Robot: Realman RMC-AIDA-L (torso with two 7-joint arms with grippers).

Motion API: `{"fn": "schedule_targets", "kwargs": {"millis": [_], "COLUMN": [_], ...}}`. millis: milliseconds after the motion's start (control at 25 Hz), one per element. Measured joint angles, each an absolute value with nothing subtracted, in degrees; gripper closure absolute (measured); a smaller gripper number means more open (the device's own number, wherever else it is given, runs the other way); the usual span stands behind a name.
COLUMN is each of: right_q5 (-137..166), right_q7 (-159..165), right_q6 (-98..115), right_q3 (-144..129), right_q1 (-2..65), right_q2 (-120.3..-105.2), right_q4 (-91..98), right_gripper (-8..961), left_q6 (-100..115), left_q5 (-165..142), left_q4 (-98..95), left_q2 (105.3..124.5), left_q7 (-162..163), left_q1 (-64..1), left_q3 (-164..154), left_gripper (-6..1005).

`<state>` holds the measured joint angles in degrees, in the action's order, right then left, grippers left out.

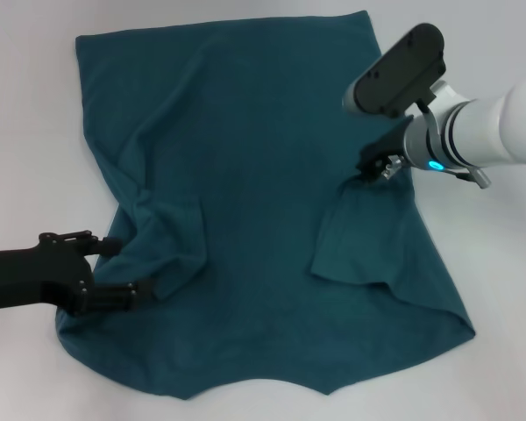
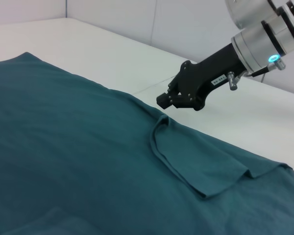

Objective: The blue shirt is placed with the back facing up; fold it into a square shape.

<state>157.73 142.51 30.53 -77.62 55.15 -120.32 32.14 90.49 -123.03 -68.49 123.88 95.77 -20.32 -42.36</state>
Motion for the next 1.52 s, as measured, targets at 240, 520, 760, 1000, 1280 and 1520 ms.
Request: {"fn": "schedule_targets", "kwargs": {"millis": [240,520,760,1000,1280,1520], "right_q5": [157.0,157.2,157.2,157.2,157.2,157.2], "right_q7": [142.9,144.1,145.6,145.9,145.9,146.1], "right_q6": [36.9,48.8,51.7,53.4,53.9,54.5], "right_q3": [-77.3,-77.3,-77.3,-77.3,-77.2,-77.2], "right_q1": [54.7,48.3,45.6,45.1,44.6,44.6], "right_q2": [-120.06,-120.08,-120.12,-120.08,-120.06,-119.96], "right_q4": [38.1,53.9,58.9,59.4,59.5,59.7], "right_gripper": [953,953,954,953,954,954], "left_q6": [89.1,79.9,68.0,63.2,57.2,55.8], "left_q5": [-123.2,-129.0,-134.6,-137.8,-141.7,-142.2], "left_q4": [-72.7,-76.4,-75.6,-75.2,-73.5,-70.9], "left_q2": [123.8,124.03,124.4,124.47,124.4,124.38], "left_q7": [97.4,100.4,104.1,105.0,106.2,106.3], "left_q1": [-18.5,-16.9,-16.7,-17.3,-17.9,-18.7], "left_q3": [-42.1,-45.2,-54.4,-59.7,-62.2,-65.4], "left_gripper": [157,161,165,168,342,429]}}
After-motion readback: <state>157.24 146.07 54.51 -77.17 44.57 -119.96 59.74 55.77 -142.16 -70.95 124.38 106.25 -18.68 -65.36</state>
